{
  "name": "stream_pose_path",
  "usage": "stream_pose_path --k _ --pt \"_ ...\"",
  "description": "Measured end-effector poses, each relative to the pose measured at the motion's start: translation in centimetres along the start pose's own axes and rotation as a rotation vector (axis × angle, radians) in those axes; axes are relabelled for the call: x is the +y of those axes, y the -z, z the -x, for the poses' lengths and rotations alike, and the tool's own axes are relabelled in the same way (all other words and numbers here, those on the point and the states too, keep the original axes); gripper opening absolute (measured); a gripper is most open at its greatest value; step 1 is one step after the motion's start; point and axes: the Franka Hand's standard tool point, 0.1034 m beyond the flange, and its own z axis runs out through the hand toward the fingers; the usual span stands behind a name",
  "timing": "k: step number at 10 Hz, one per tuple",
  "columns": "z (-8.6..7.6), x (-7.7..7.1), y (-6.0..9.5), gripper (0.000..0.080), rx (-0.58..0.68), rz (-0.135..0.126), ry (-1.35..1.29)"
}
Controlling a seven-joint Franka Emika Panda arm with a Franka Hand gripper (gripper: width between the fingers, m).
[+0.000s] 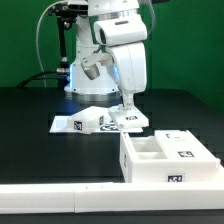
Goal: Assemble cabinet
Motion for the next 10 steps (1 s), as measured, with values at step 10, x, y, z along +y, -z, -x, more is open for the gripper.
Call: stream_pose_path --k 10 --pt "-1.7 -0.6 -1.3 0.0061 -0.016 -0.031 -0.128"
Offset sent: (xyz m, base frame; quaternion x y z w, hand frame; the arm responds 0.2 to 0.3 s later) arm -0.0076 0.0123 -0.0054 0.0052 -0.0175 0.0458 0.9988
